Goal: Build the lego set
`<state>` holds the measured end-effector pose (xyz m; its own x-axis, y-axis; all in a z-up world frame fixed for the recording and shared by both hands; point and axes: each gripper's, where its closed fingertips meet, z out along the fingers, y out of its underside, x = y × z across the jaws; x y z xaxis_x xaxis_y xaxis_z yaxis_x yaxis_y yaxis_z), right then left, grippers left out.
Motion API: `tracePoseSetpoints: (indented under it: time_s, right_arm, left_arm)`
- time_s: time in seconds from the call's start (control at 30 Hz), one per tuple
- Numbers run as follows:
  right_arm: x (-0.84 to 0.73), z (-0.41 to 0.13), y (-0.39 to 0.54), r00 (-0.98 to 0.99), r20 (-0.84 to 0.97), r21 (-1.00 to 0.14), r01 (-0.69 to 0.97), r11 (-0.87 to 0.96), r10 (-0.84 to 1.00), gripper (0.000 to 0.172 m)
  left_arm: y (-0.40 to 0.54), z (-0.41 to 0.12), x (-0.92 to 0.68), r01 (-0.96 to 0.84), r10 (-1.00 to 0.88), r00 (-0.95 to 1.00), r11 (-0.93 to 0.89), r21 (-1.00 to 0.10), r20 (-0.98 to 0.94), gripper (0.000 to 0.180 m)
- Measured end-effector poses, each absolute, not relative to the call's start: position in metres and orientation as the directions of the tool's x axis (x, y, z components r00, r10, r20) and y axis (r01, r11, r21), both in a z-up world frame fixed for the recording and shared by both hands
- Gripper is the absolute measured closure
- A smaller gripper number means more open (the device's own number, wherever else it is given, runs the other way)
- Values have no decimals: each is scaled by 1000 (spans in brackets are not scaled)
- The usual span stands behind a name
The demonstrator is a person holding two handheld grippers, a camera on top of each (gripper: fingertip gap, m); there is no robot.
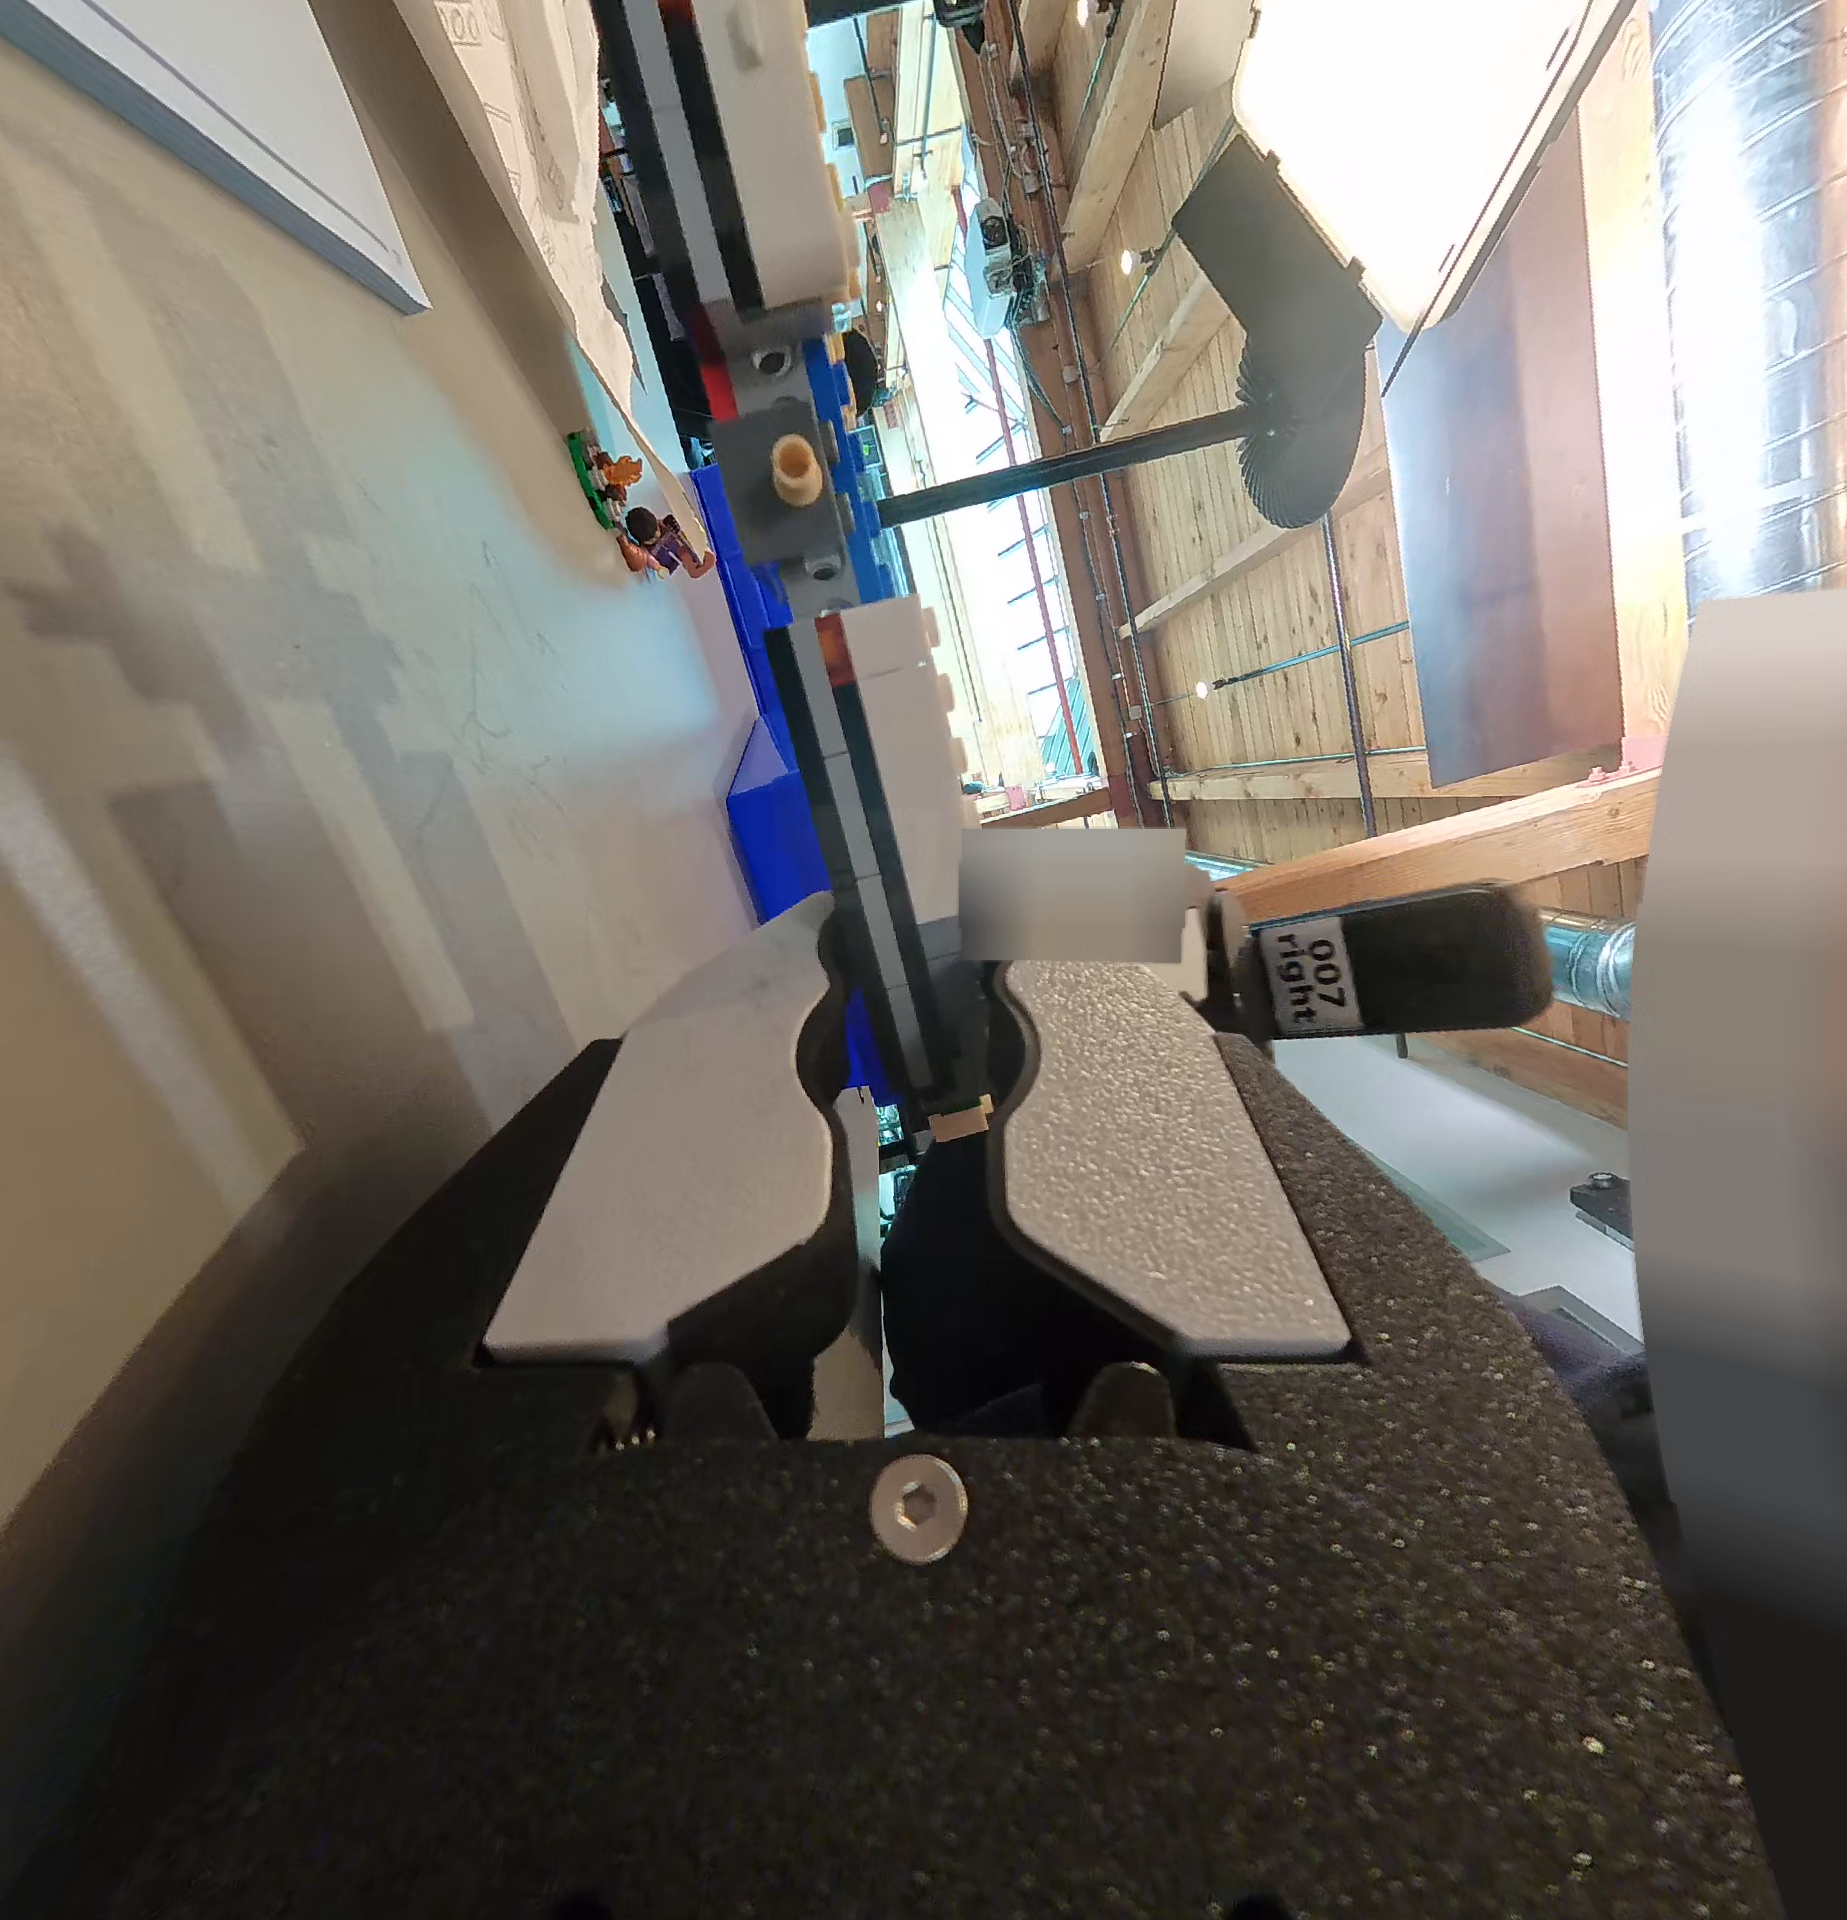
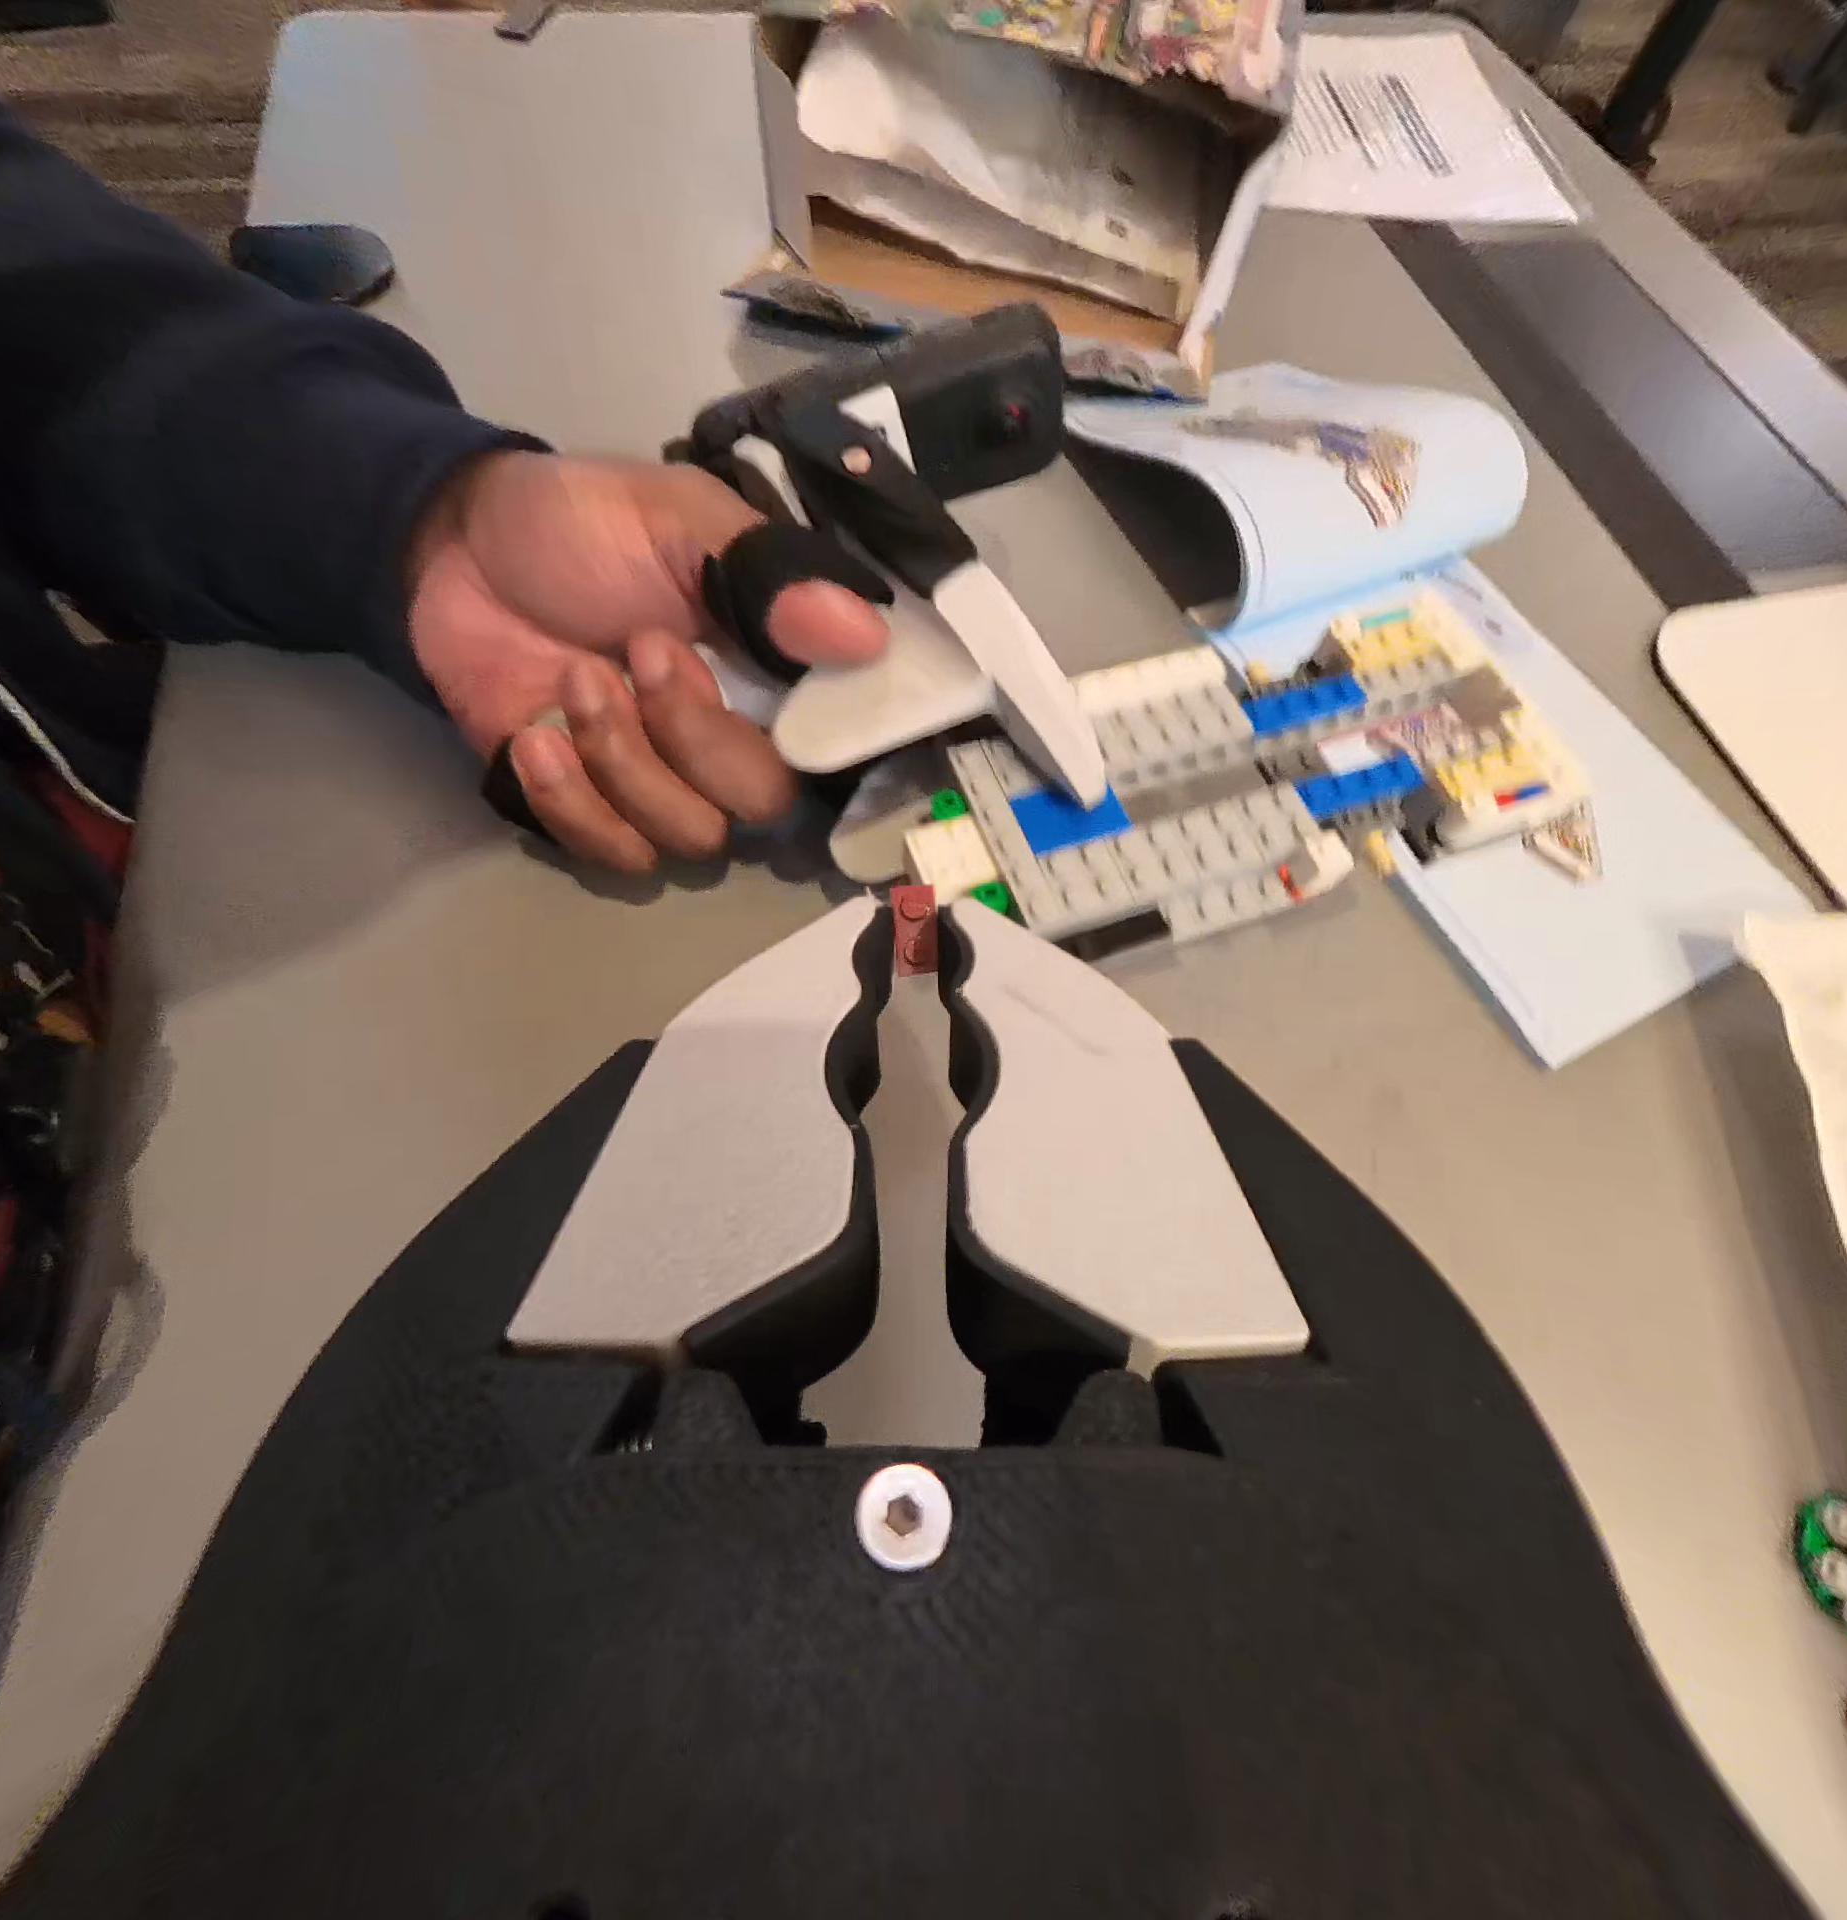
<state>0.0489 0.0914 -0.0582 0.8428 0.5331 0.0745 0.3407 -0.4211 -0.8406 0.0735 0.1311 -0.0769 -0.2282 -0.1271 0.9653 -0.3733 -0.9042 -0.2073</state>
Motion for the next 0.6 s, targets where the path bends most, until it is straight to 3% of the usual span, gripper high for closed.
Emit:
tracePoseSetpoints:
  time_s: [0.27,0.6]
  right_arm:
    - [37,-67,118,804,143,-784,448,-429,578,164]
    - [43,-74,123,808,159,-769,462,-442,568,162]
  left_arm:
    - [131,-77,73,-374,-129,-229,-904,-209,965,159]
    - [132,-77,74,-373,-127,-227,-905,-206,966,159]
